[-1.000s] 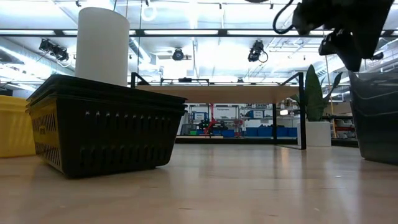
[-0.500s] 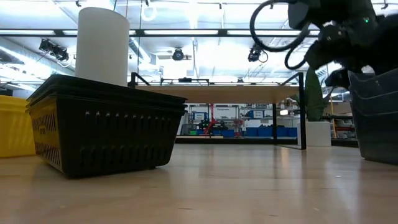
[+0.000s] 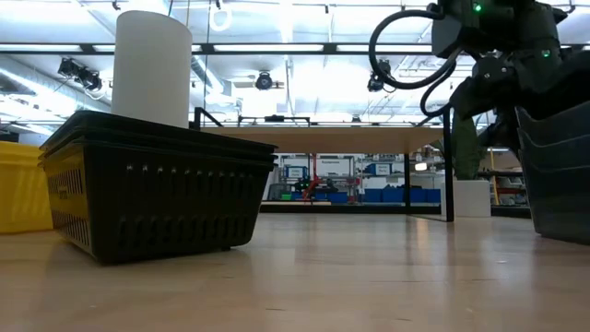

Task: Stack baskets on shelf by color
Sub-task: Put the stacked transparent black bins on the shelf

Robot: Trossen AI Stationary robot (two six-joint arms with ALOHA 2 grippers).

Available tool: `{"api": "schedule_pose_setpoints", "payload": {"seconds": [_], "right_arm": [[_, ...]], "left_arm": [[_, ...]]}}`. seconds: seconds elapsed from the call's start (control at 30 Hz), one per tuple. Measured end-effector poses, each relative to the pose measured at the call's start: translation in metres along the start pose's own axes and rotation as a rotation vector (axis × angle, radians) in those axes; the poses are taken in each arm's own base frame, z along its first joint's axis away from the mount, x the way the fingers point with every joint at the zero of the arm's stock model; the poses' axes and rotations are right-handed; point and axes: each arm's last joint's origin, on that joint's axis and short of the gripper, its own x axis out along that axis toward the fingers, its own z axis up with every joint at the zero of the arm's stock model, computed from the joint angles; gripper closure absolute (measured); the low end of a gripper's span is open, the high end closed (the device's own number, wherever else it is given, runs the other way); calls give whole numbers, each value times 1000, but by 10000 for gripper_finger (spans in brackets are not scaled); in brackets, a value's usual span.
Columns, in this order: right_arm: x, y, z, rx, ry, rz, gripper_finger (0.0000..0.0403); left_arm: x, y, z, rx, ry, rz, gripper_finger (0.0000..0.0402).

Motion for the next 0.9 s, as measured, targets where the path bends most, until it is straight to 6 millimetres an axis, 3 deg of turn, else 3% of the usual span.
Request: {"api": "schedule_pose_setpoints", "payload": {"seconds": [0.33,0.7,0.9], "right_arm": [[0,2,3,-15,-18,51,386],[-40,17,29,-18,-144,102,387],[-83,22,40,16,-188,114,387]], "left_arm": [[0,0,0,1,0,0,366],[0,0,0,2,1,1,374],[0,0,0,-5,1,1,368]]}}
